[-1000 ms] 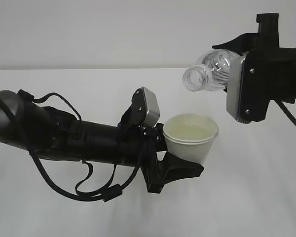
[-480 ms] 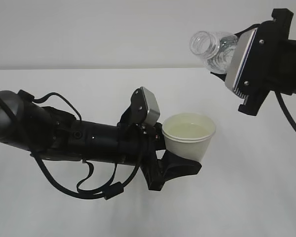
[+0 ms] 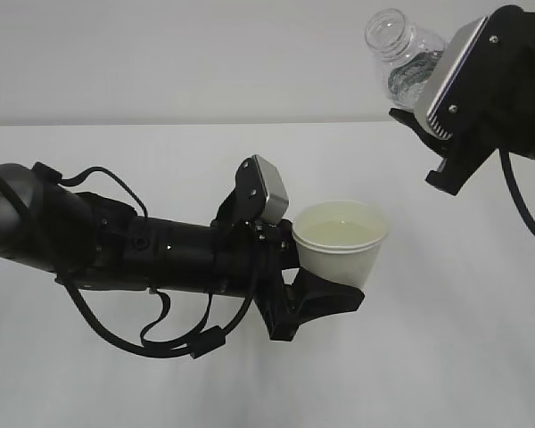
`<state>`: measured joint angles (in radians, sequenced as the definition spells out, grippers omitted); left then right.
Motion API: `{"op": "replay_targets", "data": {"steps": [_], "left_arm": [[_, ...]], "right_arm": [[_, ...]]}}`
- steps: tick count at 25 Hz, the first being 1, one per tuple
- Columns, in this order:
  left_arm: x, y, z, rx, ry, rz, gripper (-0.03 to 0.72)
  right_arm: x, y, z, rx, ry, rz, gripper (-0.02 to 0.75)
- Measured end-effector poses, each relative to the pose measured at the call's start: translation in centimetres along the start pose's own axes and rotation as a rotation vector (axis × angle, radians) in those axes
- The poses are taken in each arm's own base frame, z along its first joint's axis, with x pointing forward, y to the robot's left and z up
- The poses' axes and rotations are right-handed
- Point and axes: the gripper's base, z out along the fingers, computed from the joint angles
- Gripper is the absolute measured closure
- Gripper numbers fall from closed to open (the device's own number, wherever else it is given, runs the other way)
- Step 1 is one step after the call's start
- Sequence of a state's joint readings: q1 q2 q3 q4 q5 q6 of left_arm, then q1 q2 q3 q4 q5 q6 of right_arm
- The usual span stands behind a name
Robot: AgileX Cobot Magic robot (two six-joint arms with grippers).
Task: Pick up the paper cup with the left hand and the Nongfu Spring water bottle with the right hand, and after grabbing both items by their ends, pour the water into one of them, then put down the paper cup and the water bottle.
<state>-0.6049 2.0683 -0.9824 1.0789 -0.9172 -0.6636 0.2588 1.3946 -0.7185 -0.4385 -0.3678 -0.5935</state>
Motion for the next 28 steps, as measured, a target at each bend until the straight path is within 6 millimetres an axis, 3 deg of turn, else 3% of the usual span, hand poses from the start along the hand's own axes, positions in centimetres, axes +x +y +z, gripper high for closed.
{"op": "replay_targets", "data": {"steps": [19,28], "left_arm": [[0.0,0.7,0.0,-0.077,-0.005,-0.051,0.244],[-0.1,2.3,-1.3,-0.128,-0.044,-0.081,0.244]], "right_arm": [[0.3,-0.4,0.0,0.046,0.028,0.242,0.300],[1.2,0.5,0.9,0.026,0.066,0.353,0.300]]}}
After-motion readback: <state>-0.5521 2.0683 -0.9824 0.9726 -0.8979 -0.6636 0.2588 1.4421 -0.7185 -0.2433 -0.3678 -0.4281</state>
